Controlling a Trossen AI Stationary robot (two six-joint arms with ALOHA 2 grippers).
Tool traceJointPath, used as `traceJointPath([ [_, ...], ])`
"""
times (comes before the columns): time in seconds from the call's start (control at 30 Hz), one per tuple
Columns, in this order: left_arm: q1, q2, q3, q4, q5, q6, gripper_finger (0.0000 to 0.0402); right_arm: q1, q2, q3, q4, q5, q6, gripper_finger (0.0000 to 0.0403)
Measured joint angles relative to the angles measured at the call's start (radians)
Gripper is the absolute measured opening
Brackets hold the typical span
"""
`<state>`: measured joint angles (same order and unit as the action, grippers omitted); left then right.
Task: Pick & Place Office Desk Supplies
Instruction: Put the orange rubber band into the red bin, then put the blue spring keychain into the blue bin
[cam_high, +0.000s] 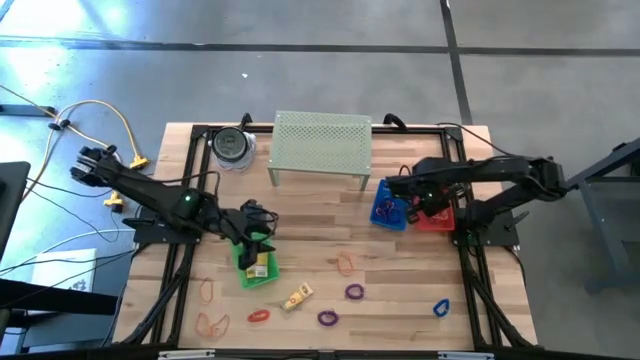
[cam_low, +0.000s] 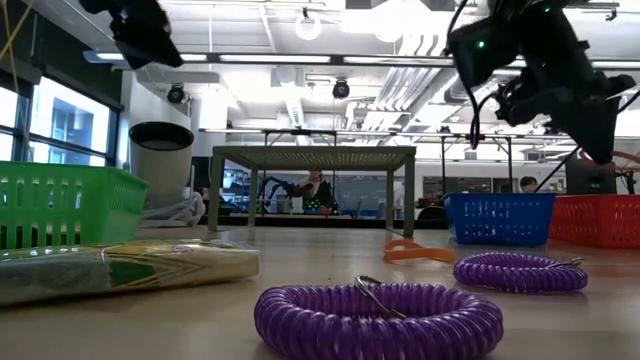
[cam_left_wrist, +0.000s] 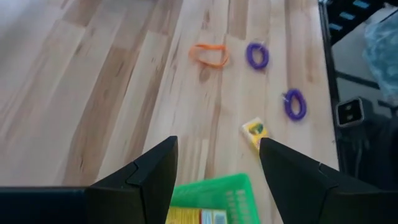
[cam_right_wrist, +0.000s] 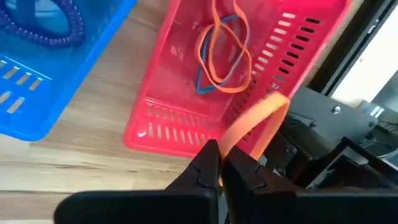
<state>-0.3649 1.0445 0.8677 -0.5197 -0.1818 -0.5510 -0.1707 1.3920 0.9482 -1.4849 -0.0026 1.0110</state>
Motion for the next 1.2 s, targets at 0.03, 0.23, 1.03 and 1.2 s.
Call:
traceJointPath([
  [0.03,0.000,-0.006,0.000,0.001,0.001,0.000,0.0221,-0.003,0.012,0.000,0.003,-0.005,-0.002,0.0003],
  [0.23,-0.014,-0.030,0.000,-0.037,0.003,0.000,0.0221,-0.029,0.055,0.000,0.010,-0.033,-0.011,0.0003],
  [1.03,-0.089,-0.030,0.000,-0.080,-0.010,-0.007,0.0221,0.052,-0.012,0.099,-0.084,-0.002,0.014,0.0191],
  [1.2,-0.088,-0.030,0.000,-0.077,-0.052,-0.007,0.0221,0.203,-0.076,0.174,-0.075,-0.060,0.068,0.0191],
])
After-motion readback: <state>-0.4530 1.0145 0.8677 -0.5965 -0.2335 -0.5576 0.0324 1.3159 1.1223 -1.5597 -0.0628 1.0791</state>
